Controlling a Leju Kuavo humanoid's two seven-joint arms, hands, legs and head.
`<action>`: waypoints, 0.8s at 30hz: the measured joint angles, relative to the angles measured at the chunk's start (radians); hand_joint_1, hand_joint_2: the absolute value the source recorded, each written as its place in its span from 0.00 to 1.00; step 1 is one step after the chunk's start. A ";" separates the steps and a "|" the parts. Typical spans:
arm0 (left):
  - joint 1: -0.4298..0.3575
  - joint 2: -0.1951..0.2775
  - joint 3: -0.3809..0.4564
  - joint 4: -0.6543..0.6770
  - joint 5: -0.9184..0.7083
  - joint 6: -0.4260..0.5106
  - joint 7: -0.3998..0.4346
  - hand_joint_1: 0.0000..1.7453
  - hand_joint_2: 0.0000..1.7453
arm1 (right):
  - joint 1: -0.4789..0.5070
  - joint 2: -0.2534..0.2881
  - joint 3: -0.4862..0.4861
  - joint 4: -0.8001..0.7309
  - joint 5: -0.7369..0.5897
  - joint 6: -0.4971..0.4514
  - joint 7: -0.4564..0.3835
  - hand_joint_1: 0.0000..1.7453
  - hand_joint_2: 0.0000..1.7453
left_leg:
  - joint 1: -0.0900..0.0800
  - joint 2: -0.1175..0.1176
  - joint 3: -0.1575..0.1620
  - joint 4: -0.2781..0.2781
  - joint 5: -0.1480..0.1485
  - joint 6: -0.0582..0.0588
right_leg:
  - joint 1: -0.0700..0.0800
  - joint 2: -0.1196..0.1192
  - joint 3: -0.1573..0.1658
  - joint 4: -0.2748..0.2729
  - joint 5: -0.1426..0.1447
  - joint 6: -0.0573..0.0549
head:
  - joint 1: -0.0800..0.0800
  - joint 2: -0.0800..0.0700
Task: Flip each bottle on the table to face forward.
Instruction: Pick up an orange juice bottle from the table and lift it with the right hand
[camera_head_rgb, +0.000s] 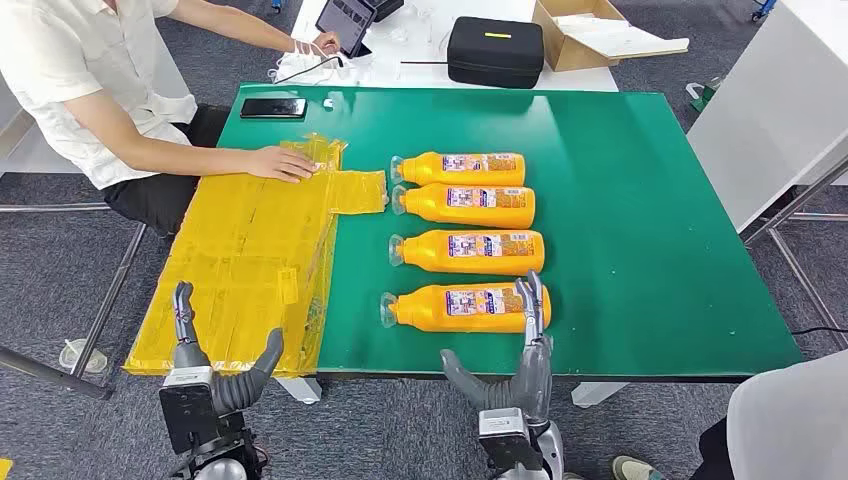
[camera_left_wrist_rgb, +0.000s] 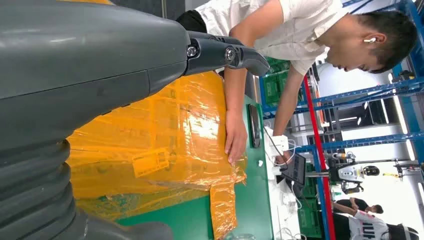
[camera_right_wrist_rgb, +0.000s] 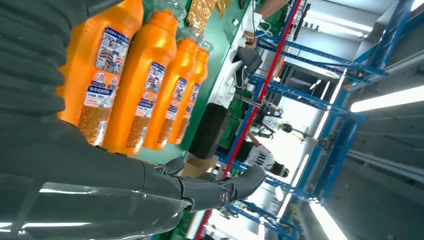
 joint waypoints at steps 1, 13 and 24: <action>-0.001 0.000 -0.002 0.000 0.000 0.003 0.000 0.00 1.00 | -0.001 0.000 0.000 0.000 0.003 0.000 0.000 0.00 1.00 | 0.000 0.000 0.000 0.000 0.000 0.000 | 0.000 0.000 0.000 0.000 0.000 0.000 | 0.000 0.000; -0.045 0.002 -0.026 0.008 0.030 0.003 0.000 0.00 1.00 | -0.052 0.000 0.021 0.016 -0.028 -0.001 0.000 0.00 1.00 | 0.000 0.000 0.000 0.000 0.000 0.000 | 0.000 0.000 0.000 0.000 0.000 0.000 | 0.000 0.000; -0.071 -0.001 -0.056 0.029 0.035 0.043 0.000 0.00 1.00 | -0.061 0.000 0.026 0.025 0.050 -0.001 0.000 0.00 1.00 | 0.000 0.000 0.000 0.000 0.000 0.000 | 0.000 0.000 0.000 0.000 0.000 0.000 | 0.000 0.000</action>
